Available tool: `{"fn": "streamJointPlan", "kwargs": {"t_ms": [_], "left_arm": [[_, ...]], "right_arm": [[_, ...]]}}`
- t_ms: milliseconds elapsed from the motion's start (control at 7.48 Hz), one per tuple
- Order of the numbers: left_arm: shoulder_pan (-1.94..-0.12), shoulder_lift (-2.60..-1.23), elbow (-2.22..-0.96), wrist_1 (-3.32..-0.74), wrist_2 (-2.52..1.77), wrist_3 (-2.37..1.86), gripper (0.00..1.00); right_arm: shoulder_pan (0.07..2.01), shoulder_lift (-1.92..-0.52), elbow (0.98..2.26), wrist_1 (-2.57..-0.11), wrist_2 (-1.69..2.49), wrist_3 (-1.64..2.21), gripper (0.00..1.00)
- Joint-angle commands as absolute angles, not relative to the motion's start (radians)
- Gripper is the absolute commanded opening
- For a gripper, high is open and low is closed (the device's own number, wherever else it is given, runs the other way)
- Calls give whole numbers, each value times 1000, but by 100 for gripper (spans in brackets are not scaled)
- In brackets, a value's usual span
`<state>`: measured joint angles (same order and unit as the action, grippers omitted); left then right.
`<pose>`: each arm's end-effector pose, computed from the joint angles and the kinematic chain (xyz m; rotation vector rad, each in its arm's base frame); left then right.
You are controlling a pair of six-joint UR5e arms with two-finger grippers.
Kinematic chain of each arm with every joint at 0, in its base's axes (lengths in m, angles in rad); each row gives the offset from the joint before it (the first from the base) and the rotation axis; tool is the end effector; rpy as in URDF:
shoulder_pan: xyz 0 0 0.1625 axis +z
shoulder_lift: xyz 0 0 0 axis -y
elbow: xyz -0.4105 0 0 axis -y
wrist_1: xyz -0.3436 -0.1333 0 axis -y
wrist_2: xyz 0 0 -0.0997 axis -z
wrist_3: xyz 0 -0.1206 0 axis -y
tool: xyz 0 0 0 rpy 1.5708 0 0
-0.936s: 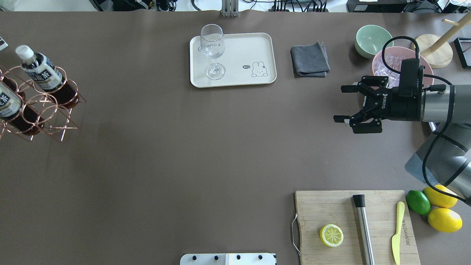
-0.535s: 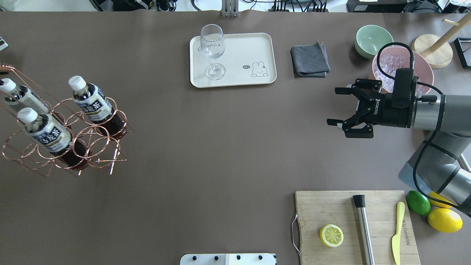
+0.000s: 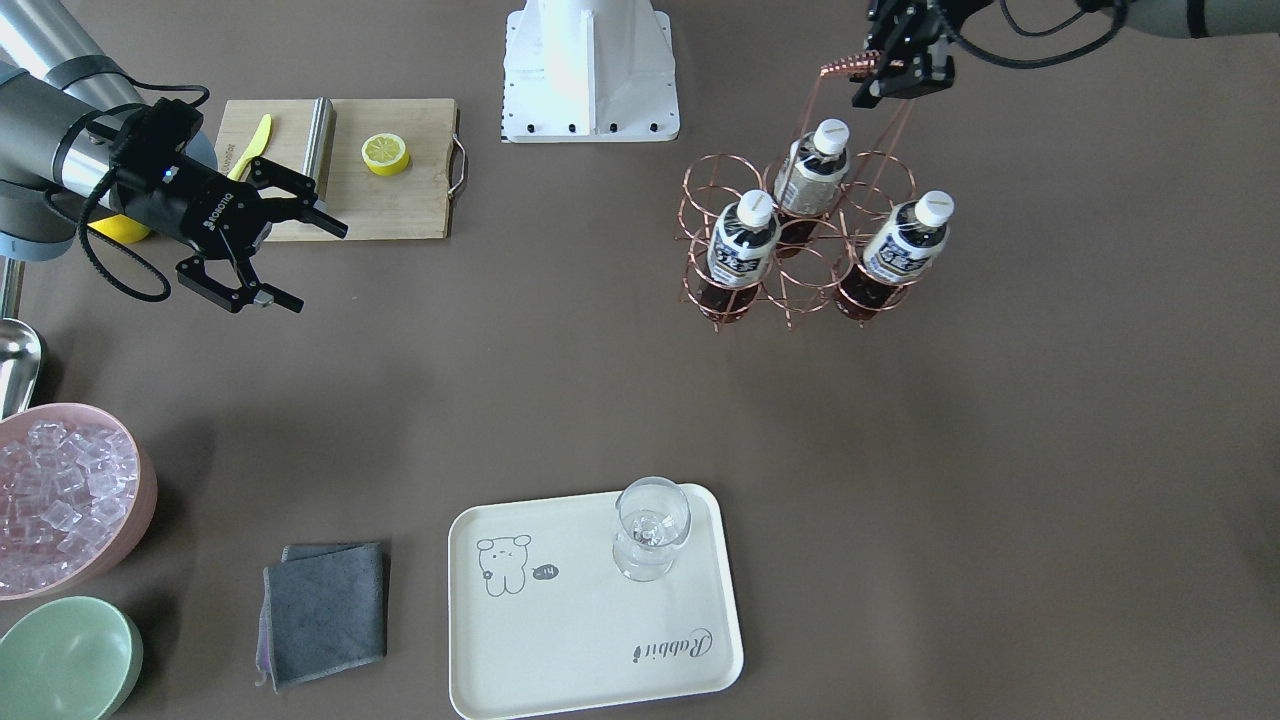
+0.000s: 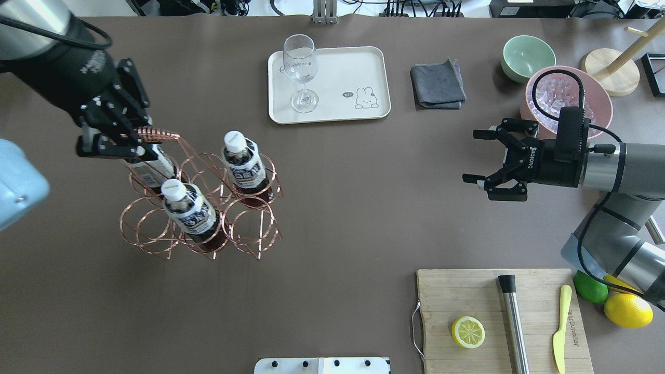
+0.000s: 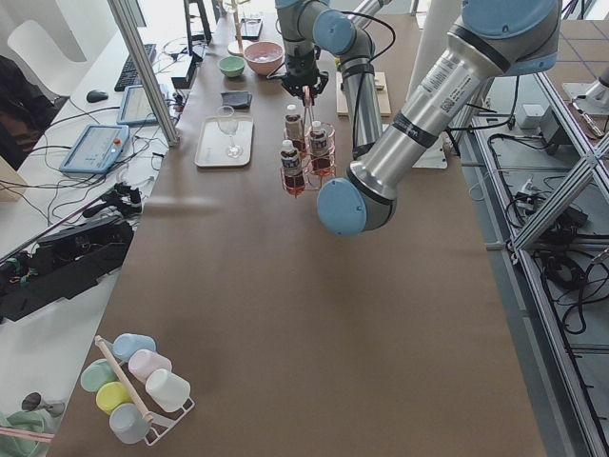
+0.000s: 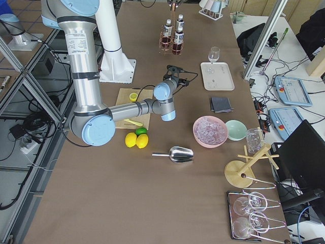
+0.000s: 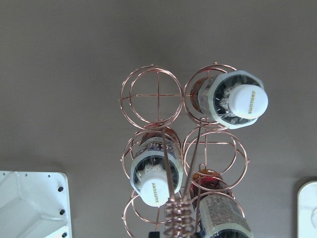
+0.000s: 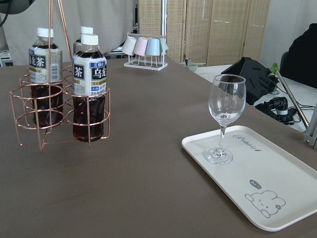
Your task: Take tea from basket to plate
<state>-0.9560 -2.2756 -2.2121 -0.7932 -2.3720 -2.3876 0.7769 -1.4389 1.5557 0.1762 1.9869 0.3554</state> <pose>0.2339 -0.4123 0.1573 -0.8096 0.6461 -1.4023 -0.2773 -0.3912 0.4021 1.4120 -1.2641 -0.6883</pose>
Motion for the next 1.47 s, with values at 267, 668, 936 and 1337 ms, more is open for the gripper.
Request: {"fn": "streamJointPlan", "kwargs": {"t_ms": [267, 668, 936, 1337], "left_arm": [[-766, -2470, -2036, -882, -2283, -2505, 0], [-762, -2494, -1917, -942, -2298, -2494, 0], [-762, -2496, -1887, -956, -2296, -2494, 0], [-717, -2618, -1741, -956, -2296, -2505, 0]], "right_arm": [[776, -1440, 1555, 193, 1987, 356, 100], [776, -1442, 1554, 193, 1987, 354, 100], [776, -1442, 1536, 219, 1976, 354, 100], [773, -1439, 1509, 282, 1974, 359, 100]]}}
